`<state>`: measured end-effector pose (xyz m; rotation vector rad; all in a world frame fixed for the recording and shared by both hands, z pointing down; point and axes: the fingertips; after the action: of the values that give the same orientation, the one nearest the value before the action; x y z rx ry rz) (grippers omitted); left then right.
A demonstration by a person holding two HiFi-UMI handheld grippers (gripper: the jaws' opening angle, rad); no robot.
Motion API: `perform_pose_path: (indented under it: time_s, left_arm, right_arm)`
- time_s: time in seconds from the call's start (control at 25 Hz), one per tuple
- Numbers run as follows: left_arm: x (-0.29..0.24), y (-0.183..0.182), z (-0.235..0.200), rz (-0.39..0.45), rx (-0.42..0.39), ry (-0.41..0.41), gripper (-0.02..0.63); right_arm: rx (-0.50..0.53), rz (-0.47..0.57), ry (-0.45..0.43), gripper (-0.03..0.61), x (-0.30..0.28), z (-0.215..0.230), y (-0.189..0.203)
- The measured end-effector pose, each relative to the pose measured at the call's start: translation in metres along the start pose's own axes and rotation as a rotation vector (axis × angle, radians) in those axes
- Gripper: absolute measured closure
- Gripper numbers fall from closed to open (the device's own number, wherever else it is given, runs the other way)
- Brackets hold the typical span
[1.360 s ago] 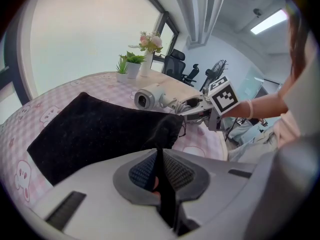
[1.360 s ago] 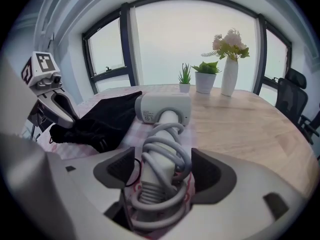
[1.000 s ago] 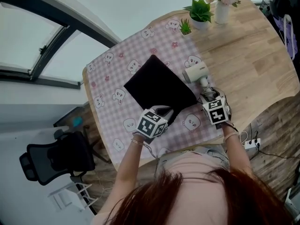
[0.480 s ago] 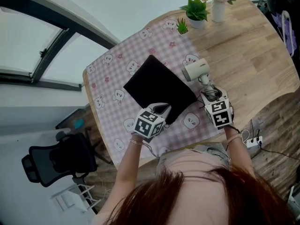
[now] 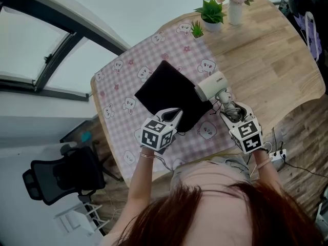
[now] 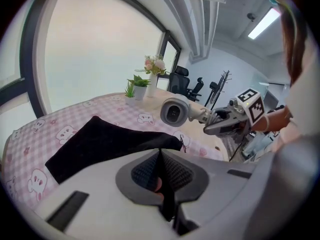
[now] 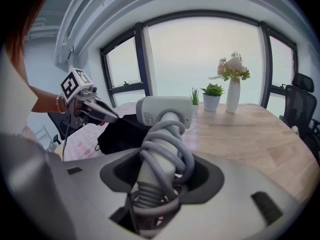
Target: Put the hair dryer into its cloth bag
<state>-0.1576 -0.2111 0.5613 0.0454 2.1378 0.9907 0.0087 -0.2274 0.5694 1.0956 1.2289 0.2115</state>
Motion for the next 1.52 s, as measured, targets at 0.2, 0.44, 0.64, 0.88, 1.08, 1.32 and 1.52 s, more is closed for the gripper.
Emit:
perform_pose_path:
  time_s: [0.2,0.44,0.64,0.88,1.08,1.32,1.52]
  left_arm:
    - [0.009,-0.011,0.001,0.036,-0.01,-0.008,0.597]
    - [0.016,-0.019,0.005,0.054,-0.028,-0.011,0.597]
    - [0.02,-0.023,0.007,0.052,-0.047,-0.006,0.598]
    - [0.022,-0.031,0.009,0.047,-0.065,0.006,0.598]
    - [0.023,-0.032,0.01,0.045,-0.07,0.012,0.598]
    - [0.024,-0.033,0.01,0.055,-0.065,0.012,0.598]
    - [0.024,-0.033,0.012,0.051,-0.064,0.028,0.598]
  right_arm:
    - [0.006,0.026,-0.057,0.351,0.028,-0.009,-0.005]
    - [0.034,0.036,-0.16,0.351,0.058,-0.025,-0.002]
    - [0.068,0.004,-0.279,0.351,0.075,-0.045,0.013]
    - [0.1,-0.04,-0.377,0.351,0.08,-0.063,0.024]
    - [0.122,-0.083,-0.449,0.351,0.08,-0.075,0.033]
    - [0.143,-0.138,-0.493,0.351,0.074,-0.081,0.047]
    - [0.135,-0.176,-0.524,0.351,0.065,-0.086,0.056]
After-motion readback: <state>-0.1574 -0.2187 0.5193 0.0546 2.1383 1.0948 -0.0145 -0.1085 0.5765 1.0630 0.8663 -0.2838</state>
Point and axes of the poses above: the fingertips, and each gripper's own axes: x backward along the fingers, z to its right, y out of its underside, and after that the axes turned 15 degrees about y, right-handed
